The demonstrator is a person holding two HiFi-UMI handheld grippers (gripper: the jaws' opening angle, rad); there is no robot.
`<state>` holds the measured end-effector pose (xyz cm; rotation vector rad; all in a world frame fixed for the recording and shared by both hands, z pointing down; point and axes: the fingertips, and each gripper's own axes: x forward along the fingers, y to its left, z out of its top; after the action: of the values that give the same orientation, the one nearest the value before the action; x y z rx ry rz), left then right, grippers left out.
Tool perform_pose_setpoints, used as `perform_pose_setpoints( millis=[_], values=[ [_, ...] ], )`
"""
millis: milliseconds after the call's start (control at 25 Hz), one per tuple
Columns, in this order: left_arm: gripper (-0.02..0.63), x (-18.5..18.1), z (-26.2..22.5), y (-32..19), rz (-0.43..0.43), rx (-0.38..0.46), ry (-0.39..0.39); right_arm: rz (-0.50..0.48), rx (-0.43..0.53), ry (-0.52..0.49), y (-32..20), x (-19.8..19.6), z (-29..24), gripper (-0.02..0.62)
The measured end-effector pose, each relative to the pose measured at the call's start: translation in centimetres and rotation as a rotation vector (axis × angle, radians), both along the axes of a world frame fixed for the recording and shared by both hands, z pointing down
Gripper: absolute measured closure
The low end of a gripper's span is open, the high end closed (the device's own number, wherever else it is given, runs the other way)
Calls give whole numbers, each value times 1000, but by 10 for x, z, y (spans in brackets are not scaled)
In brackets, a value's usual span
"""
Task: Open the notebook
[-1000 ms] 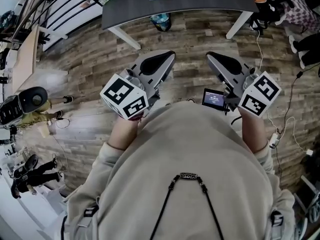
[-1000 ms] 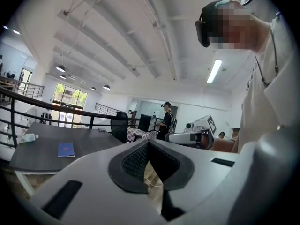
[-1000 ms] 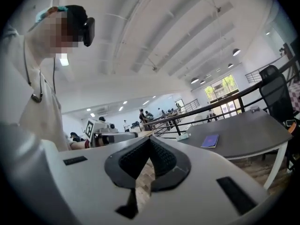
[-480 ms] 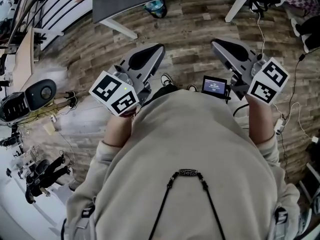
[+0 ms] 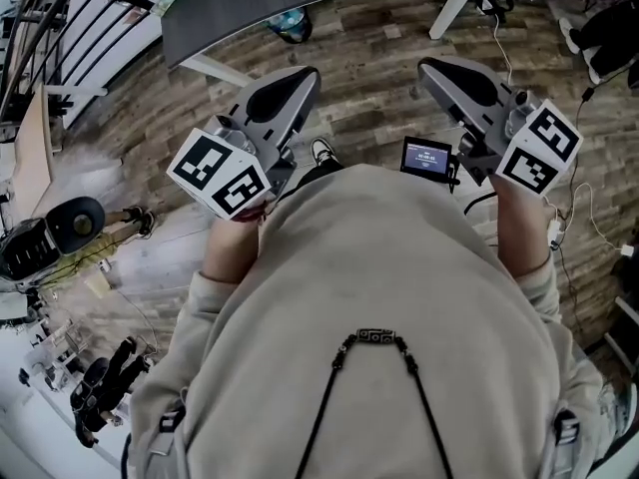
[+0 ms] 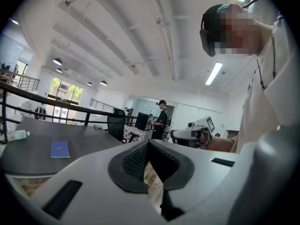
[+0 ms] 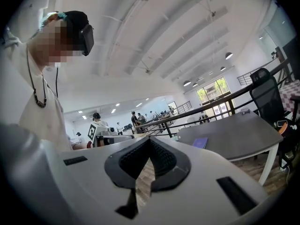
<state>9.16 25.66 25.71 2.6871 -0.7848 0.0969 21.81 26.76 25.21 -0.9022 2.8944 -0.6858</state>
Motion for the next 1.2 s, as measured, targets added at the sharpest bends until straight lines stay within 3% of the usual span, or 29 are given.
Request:
perform_pose_setpoints(
  millis=[400,600,960,1200],
  values=[
    [604,-19,1,-62,88,9,15,89,-63,11,-59,-28,4,578],
    [603,-37,5,-84,130,19,19,75,-54,39,-79,-56,-1,578],
    [603,-95,9,-132,123,23,42,85,-58,71,-122,-108,-4,579],
    [603,-123,13,-142,124,-10,102,91,-37,85,-136,-140,-15,578]
  ],
)
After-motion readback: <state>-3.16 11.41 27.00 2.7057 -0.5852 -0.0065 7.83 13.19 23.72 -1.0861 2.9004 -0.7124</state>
